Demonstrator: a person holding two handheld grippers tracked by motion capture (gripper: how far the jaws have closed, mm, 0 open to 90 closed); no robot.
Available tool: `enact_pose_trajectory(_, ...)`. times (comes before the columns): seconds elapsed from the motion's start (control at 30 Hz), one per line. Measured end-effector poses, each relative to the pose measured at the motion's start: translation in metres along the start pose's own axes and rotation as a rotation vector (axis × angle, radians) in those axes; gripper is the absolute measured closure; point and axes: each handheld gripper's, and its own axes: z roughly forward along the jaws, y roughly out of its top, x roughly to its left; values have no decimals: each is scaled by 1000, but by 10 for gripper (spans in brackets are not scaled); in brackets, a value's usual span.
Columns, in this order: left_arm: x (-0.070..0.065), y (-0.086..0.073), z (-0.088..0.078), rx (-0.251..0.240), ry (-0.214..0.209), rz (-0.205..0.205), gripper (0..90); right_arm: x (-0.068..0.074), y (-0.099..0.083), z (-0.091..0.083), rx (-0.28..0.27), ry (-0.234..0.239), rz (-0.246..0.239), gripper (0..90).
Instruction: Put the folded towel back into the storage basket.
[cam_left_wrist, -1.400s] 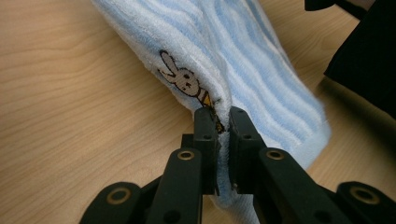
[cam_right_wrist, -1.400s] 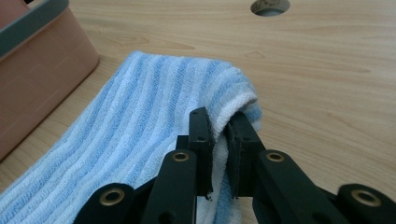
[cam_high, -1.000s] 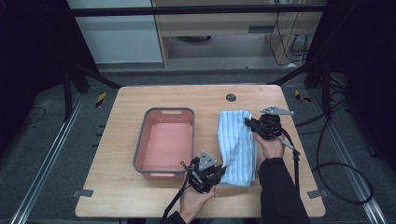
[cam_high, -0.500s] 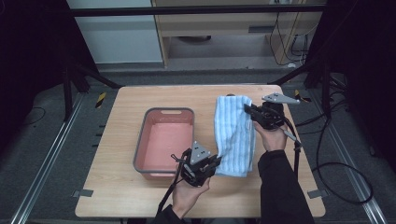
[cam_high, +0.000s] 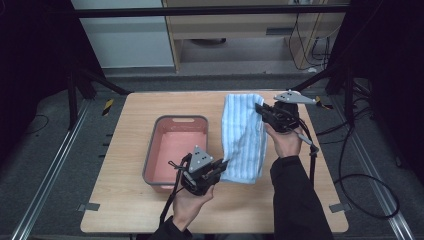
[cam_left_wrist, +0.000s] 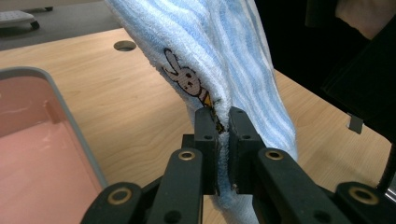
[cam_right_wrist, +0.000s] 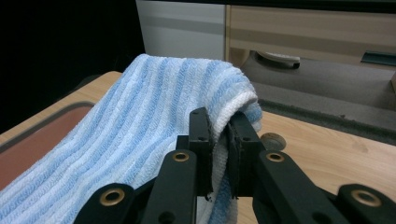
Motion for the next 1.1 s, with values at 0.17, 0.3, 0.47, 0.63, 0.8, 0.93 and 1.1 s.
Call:
enact_pose_trajectory(0.17, 11, 5, -15, -15, 14, 3, 839, 14, 13, 6, -17, 13, 1, 822)
enact_pose_trajectory(0.3, 18, 7, -24, -25, 31, 1, 839, 22, 18, 10, -25, 21, -5, 822)
enact_pose_trajectory(0.47, 29, 9, -39, -37, 63, 6, 839, 37, 28, 20, -39, 38, -8, 821)
enact_pose_trajectory(0.63, 36, 10, -48, -50, 83, 0, 839, 47, 35, 26, -47, 44, -17, 821)
enact_pose_trajectory(0.8, 47, 10, -58, -51, 111, -7, 839, 60, 41, 36, -48, 58, -16, 821)
enact_pose_trajectory(0.93, 55, 9, -65, -55, 127, -16, 839, 68, 43, 44, -48, 69, -17, 821)
enact_pose_trajectory(1.1, 61, 7, -73, -57, 141, -23, 839, 77, 46, 55, -46, 86, -25, 821)
